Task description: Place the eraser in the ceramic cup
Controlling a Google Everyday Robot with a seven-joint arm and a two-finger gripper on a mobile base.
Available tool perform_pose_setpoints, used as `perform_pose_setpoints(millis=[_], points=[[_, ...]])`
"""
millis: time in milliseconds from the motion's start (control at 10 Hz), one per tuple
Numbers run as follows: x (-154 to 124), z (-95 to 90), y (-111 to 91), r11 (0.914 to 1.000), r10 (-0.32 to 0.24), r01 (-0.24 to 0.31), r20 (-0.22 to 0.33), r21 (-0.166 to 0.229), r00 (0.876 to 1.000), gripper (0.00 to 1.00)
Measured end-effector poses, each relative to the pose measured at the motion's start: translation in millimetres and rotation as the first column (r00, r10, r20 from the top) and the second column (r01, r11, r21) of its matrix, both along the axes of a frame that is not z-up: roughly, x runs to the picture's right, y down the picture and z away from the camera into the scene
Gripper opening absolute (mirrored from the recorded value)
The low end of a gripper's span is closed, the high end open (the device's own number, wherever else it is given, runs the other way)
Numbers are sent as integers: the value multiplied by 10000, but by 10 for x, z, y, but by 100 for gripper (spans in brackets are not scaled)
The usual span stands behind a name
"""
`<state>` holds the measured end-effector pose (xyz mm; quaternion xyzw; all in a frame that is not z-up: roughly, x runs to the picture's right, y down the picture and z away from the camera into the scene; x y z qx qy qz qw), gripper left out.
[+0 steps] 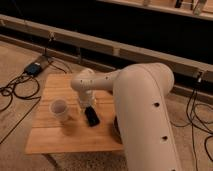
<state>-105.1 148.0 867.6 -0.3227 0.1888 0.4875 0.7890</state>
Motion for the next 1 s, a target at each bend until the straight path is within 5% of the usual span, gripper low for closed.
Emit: perform_pose_setpoints(millis=[1000], points=[[80,223,94,9993,-97,78,-520,-363,9986,59]])
